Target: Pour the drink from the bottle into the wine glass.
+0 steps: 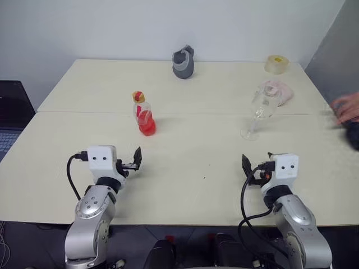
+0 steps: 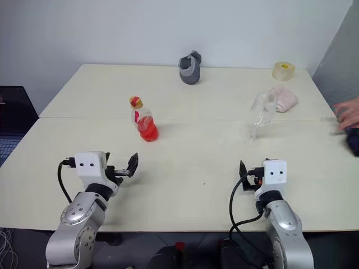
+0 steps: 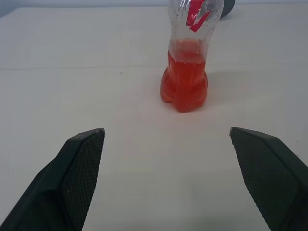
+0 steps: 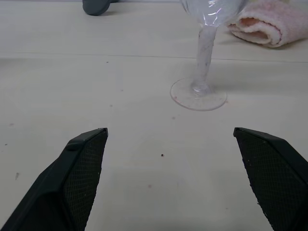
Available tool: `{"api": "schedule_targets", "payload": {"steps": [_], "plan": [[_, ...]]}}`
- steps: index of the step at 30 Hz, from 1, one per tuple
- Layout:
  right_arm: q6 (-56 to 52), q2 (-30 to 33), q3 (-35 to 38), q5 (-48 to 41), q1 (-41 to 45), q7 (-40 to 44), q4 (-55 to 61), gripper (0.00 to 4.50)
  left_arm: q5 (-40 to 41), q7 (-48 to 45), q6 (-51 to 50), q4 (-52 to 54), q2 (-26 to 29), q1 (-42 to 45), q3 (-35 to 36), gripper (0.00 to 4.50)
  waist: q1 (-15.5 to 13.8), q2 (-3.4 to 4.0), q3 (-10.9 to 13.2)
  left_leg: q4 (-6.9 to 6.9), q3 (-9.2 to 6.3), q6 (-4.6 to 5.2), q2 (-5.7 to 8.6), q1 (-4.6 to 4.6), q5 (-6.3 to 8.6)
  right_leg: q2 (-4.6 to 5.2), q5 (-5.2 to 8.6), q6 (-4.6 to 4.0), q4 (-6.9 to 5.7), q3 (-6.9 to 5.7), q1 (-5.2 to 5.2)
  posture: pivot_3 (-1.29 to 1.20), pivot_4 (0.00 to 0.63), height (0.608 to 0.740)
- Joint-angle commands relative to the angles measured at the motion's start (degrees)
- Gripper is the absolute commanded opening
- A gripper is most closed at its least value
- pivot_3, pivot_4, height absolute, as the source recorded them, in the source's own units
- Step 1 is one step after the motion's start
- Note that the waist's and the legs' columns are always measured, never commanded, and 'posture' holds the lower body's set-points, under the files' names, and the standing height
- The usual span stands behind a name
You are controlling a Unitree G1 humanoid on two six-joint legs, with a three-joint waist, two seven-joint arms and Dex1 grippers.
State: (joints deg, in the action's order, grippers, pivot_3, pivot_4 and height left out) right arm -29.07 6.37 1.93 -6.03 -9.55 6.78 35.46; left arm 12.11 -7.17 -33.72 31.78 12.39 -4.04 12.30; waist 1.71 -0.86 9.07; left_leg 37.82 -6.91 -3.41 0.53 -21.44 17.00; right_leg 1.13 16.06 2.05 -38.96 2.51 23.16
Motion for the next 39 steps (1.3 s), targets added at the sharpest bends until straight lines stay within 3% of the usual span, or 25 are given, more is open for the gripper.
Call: {"api": "schedule_targets", "payload": {"steps": [1,39], "plan": [[0.39,0.16,-0.11,-0.99,0.19,0.43,1.42,4.47,0.96,-0.59,-0.35,3.59,1.0,-0.8,1.27,4.5,0.01,0.0,0.0,0.0,-0.01,0.0,0.0,0.0,0.0,0.0,0.0,0.0,0.0,-0.01,0.0,0.0,0.15,0.74],[0.46,2.32,0.6,-3.54,1.44,2.13,1.09,4.47,0.81,1.09,1.09,2.71,0.64,0.66,1.66,4.5,0.0,0.0,0.0,0.0,0.0,0.0,0.0,0.0,0.0,0.0,0.0,0.0,0.0,-0.01,0.0,0.0,0.15,0.74]]}}
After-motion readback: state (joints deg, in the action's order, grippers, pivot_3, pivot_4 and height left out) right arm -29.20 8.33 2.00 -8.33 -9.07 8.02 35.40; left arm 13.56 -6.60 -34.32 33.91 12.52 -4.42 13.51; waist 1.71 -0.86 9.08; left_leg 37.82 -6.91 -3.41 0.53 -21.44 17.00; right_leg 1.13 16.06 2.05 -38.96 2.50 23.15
